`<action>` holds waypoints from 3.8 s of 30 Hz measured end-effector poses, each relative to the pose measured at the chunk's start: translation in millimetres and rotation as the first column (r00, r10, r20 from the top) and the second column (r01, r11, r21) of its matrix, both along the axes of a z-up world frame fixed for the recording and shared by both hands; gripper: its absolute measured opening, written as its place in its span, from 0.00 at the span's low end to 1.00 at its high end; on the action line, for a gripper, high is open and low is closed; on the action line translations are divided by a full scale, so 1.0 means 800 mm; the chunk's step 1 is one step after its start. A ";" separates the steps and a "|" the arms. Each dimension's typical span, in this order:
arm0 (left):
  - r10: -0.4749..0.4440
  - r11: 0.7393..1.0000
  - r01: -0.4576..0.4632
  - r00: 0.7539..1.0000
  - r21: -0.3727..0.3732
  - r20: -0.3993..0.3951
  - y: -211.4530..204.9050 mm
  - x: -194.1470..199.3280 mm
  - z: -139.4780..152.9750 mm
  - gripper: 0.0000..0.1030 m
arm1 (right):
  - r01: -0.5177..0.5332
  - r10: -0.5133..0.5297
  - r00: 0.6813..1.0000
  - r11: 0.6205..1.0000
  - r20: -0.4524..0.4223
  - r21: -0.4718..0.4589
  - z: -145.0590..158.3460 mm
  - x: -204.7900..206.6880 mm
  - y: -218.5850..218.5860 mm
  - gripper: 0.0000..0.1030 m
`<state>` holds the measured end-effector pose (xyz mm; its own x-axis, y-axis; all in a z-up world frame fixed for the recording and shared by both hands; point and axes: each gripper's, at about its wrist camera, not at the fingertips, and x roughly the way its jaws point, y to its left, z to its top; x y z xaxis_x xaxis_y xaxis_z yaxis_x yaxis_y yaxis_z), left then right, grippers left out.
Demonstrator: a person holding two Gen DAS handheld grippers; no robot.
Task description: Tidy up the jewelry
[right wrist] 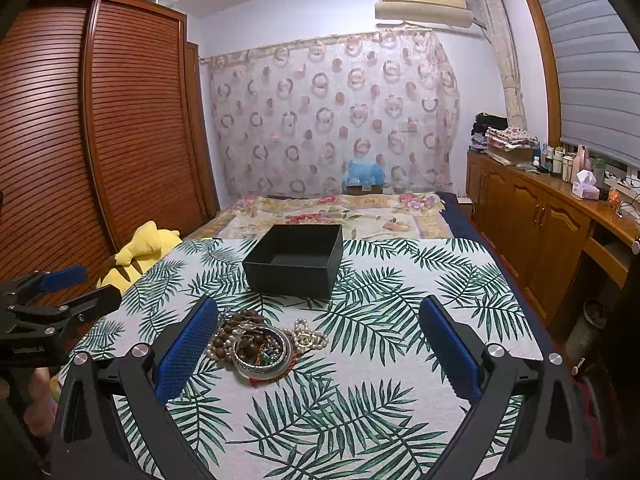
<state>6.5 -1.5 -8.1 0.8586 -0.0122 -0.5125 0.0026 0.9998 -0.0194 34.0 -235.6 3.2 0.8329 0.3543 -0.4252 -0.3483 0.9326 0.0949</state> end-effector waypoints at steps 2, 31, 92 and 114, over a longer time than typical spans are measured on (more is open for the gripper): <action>-0.004 1.000 0.004 1.000 -0.002 -0.010 0.005 0.006 -0.011 0.93 | -0.004 0.004 1.000 1.000 -0.005 0.000 -0.011 0.003 0.005 0.98; -0.150 0.984 0.126 0.964 -0.123 -0.218 0.044 0.106 -0.091 0.62 | -0.236 0.219 0.959 0.968 -0.180 -0.081 -0.098 0.056 0.048 0.71; -0.147 0.985 0.125 0.969 -0.116 -0.199 0.058 0.146 -0.088 0.05 | -0.518 0.469 0.830 0.850 -0.303 -0.102 -0.121 0.098 0.128 0.05; -0.128 0.989 0.114 0.980 -0.094 -0.153 0.068 0.190 -0.062 0.05 | -0.472 0.451 0.882 0.851 -0.139 -0.229 -0.041 0.196 0.119 0.05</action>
<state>158.3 52.6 -57.7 0.7564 -0.1599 -0.6343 0.1137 0.9870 -0.1132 191.1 -140.1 -29.4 0.5609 0.5637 -0.6063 -0.7457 0.6622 -0.0742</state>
